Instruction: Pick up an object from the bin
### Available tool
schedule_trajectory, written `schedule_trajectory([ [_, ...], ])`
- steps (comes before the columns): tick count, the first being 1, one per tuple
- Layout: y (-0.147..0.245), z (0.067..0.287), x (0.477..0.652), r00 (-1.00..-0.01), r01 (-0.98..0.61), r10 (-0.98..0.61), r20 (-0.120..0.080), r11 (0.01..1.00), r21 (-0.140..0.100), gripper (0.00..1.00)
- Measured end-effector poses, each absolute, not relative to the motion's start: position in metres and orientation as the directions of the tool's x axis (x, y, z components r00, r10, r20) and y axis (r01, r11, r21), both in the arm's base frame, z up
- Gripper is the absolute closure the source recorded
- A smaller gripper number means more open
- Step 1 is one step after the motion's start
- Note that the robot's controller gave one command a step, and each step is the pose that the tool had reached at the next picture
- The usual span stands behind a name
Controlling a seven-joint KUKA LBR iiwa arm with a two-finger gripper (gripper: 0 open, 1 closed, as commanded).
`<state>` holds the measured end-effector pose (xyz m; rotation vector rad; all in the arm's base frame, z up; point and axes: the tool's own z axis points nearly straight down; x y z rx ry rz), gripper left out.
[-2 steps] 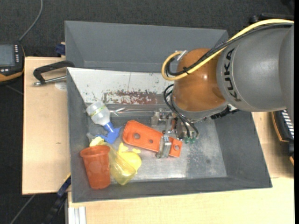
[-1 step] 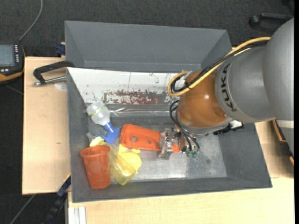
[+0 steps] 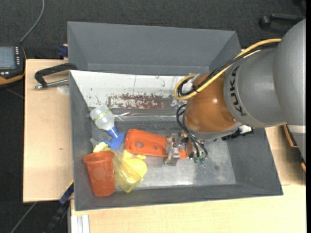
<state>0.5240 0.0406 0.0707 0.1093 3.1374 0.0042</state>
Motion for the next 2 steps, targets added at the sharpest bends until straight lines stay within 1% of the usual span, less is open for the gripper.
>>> schedule_trajectory([
  [1, 0.036, 0.080, 0.530, -0.998, 0.058, 0.058, -0.007, 0.998, 0.004, 1.00],
  [2, 0.033, 0.128, 0.525, -0.998, 0.057, 0.057, 0.001, 0.998, 0.003, 1.00],
])
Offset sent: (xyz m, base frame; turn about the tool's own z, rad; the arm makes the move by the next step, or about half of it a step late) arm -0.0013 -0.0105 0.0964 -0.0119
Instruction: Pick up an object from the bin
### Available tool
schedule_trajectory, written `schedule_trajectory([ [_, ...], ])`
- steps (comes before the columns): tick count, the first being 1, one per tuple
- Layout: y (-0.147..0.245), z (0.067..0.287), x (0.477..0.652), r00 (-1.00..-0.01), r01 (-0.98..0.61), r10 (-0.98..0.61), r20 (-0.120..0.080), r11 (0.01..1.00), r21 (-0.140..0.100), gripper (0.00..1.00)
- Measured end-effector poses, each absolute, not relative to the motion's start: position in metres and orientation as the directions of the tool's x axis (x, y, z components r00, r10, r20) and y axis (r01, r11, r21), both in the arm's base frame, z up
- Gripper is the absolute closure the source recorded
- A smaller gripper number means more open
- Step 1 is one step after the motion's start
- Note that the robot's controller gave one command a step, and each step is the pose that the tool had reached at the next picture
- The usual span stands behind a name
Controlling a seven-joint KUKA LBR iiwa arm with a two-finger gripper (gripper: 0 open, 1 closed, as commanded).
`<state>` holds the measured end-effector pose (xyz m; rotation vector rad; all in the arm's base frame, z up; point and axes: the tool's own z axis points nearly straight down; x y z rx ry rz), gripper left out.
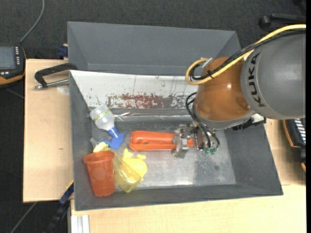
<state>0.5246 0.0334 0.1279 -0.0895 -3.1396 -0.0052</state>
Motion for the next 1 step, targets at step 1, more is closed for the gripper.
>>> schedule_trajectory([
  [1, 0.0398, 0.1684, 0.5233, -1.000, 0.028, 0.028, -0.012, 1.000, 0.005, 1.00],
])
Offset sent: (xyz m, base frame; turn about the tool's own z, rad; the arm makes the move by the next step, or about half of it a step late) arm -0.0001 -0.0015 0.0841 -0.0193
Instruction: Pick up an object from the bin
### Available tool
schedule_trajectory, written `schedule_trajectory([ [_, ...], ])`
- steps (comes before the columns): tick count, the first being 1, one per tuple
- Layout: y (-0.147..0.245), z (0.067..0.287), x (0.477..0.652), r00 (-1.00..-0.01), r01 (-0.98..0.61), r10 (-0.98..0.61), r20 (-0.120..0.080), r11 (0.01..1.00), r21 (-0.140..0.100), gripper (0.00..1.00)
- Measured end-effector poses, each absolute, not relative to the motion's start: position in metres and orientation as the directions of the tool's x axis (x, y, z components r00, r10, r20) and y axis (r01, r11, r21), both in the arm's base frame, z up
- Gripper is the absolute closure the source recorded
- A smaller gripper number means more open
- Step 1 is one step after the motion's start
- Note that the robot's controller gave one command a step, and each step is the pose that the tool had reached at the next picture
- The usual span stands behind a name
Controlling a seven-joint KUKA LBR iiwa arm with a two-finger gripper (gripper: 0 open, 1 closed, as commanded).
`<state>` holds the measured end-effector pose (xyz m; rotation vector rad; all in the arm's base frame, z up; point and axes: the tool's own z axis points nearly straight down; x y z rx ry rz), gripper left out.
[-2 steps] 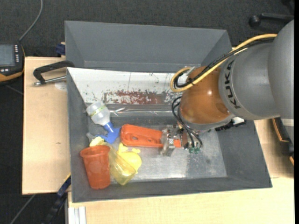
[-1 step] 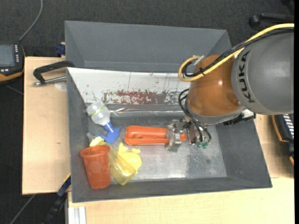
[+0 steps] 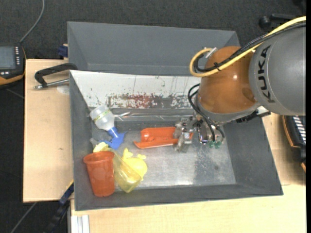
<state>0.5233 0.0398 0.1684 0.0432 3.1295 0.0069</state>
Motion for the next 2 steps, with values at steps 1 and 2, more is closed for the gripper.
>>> schedule_trajectory([
  [1, 0.035, 0.206, 0.525, -0.999, 0.034, 0.034, -0.005, 0.999, 0.005, 1.00],
  [2, 0.048, 0.327, 0.545, -0.999, 0.027, 0.027, -0.018, 1.000, 0.006, 1.00],
])
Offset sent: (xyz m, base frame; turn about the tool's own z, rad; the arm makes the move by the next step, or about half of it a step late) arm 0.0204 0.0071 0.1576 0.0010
